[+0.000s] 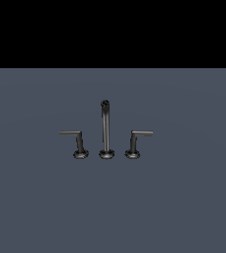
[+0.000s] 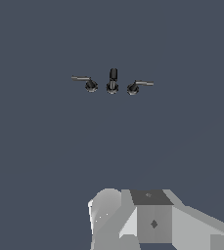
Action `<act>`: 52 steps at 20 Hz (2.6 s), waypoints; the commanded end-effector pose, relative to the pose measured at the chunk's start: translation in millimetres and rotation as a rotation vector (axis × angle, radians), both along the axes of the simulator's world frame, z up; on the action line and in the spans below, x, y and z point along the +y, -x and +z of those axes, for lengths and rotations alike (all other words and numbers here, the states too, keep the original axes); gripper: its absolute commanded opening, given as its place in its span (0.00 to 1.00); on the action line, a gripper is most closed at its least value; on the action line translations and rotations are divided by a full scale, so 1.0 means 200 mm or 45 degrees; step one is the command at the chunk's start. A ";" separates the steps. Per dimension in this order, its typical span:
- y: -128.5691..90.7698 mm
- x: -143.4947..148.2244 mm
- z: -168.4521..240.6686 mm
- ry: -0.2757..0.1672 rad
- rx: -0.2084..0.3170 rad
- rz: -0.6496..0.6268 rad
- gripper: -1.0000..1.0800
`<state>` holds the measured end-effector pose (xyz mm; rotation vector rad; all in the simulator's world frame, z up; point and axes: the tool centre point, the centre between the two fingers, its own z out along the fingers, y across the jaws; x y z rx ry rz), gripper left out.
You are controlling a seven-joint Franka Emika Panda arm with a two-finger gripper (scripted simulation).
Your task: Turn on the faucet by rotating a designated handle.
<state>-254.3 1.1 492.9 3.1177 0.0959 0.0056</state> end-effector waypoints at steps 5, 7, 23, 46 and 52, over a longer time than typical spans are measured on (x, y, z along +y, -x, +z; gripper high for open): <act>0.00 0.01 -0.01 0.000 0.000 -0.011 0.00; 0.00 0.02 -0.02 0.000 0.000 -0.025 0.00; -0.07 0.23 -0.31 -0.004 -0.002 -0.330 0.00; -0.38 0.61 -0.91 -0.018 -0.005 -0.960 0.00; -0.48 0.68 -1.06 -0.023 -0.005 -1.115 0.00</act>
